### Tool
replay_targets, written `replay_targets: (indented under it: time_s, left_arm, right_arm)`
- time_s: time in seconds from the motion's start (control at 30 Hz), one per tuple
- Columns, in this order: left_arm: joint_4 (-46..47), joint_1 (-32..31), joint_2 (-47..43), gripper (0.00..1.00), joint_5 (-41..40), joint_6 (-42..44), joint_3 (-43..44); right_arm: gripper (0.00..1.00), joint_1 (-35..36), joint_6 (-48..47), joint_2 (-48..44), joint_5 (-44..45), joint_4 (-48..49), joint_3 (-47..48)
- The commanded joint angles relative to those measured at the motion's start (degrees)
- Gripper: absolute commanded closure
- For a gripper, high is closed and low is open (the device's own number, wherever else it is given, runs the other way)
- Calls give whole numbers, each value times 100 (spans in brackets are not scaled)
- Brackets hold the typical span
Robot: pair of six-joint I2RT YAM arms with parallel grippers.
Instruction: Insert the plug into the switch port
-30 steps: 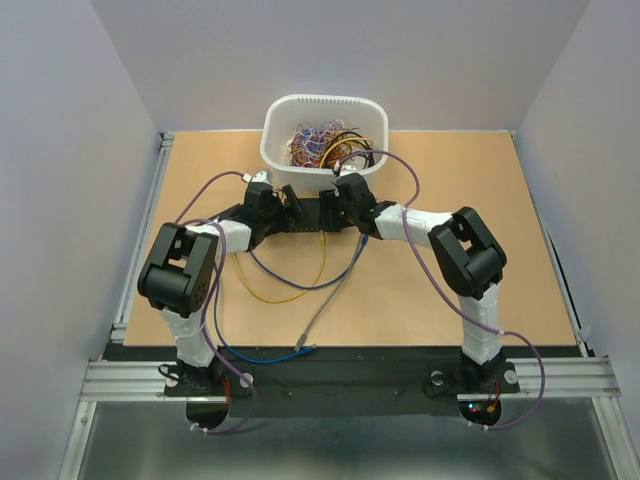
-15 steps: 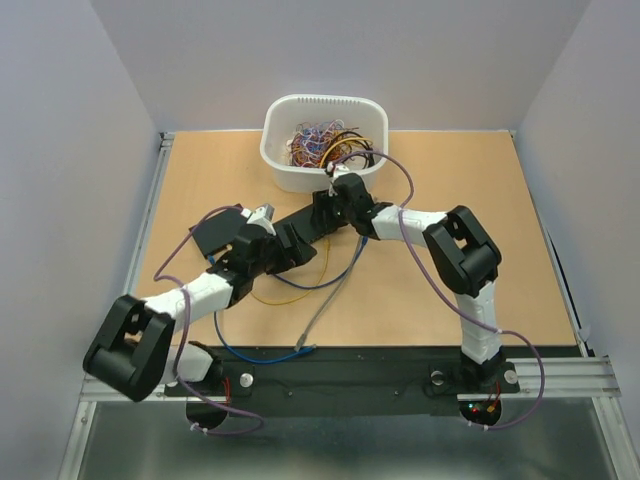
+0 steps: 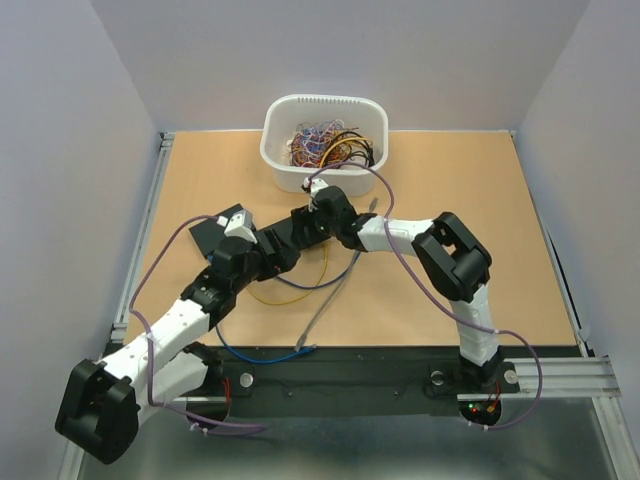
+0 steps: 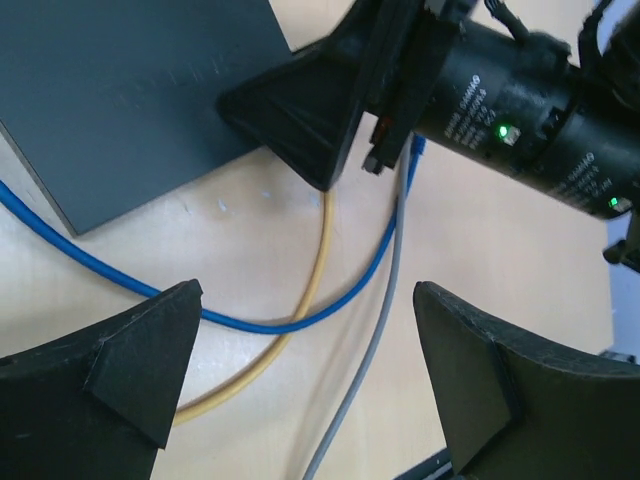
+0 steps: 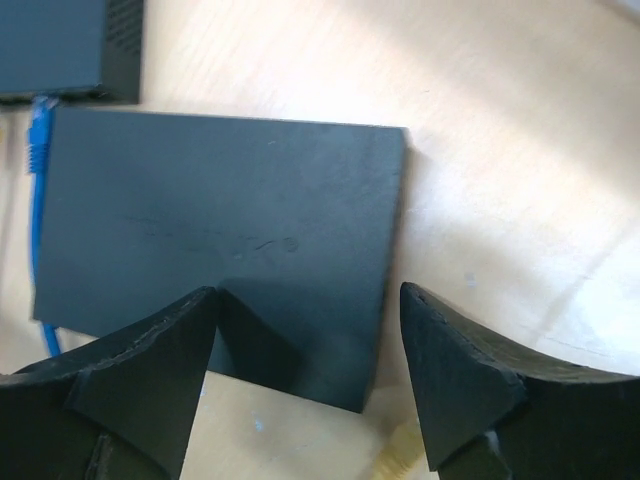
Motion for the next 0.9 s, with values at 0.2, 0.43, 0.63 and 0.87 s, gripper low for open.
replay_targets:
  time_s: [0.2,0.43,0.63,0.87]
  left_arm:
    - [195,271,1562,1,-829,700,1719]
    - [72,807,3390,1,-733,709,2958]
    - [-288,1132,4805,1,-505,780,3820]
    - [-262,1150,4948,1,-373,753,3672]
  right_arm:
    - [18,-22,48,-1906,1859,-21,-1127]
    - [18,-14,1287,-3831,1782,-170,-3159]
    - [29,530,1719,-4650,884,-548,-3978]
    - [30,1208,2412,-4660,841,-724,-4136]
